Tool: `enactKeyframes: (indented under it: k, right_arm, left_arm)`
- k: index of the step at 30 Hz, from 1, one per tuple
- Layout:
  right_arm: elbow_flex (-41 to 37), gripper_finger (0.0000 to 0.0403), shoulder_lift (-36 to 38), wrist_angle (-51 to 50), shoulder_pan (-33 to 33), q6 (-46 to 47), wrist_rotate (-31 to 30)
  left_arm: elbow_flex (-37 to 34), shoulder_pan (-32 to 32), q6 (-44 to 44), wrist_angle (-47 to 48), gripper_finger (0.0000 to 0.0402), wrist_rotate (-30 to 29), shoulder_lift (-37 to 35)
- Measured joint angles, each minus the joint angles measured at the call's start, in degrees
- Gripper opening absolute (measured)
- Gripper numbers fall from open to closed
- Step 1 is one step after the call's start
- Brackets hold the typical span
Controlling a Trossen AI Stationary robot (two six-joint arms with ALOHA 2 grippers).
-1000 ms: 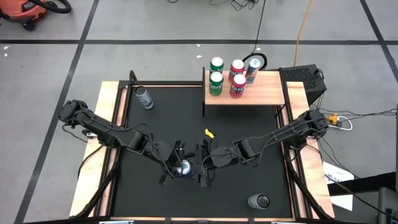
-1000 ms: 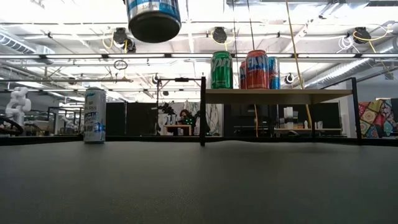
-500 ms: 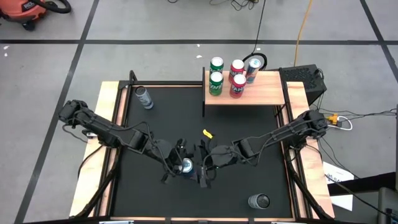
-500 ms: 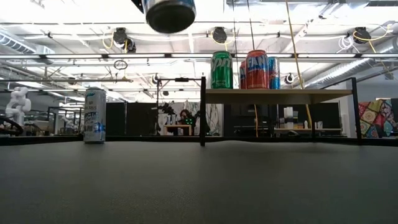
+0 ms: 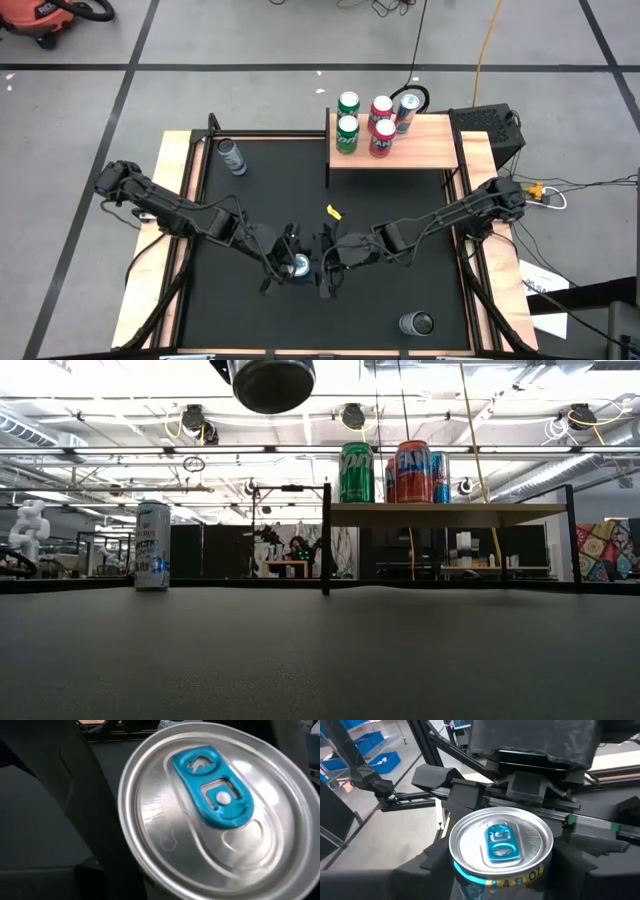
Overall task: Place canned beverage on shelf
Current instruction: Put the blue soda can on the shelf aligned with the other blue soda can
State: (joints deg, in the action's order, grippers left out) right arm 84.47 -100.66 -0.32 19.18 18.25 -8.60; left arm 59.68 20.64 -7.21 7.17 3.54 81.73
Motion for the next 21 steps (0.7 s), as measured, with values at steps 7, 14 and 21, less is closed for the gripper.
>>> enactKeyframes:
  k: [7, 14, 21]
  right_arm:
    - [-0.15, 0.0222, 2.10, -5.53, -0.21, 2.27, -3.62]
    - [-0.11, 0.0228, 11.74, -22.10, -0.17, 1.67, -17.85]
    - [-5.36, 0.0225, 26.25, -30.34, -3.81, -1.18, -26.32]
  left_arm:
    - [0.02, -2.23, -4.04, 2.56, 0.0292, -1.07, -0.73]
    - [0.09, -5.72, -6.05, 12.14, 0.0355, -3.46, -5.68]
    - [0.07, -8.03, -3.26, 14.10, 0.0358, -11.44, -12.06]
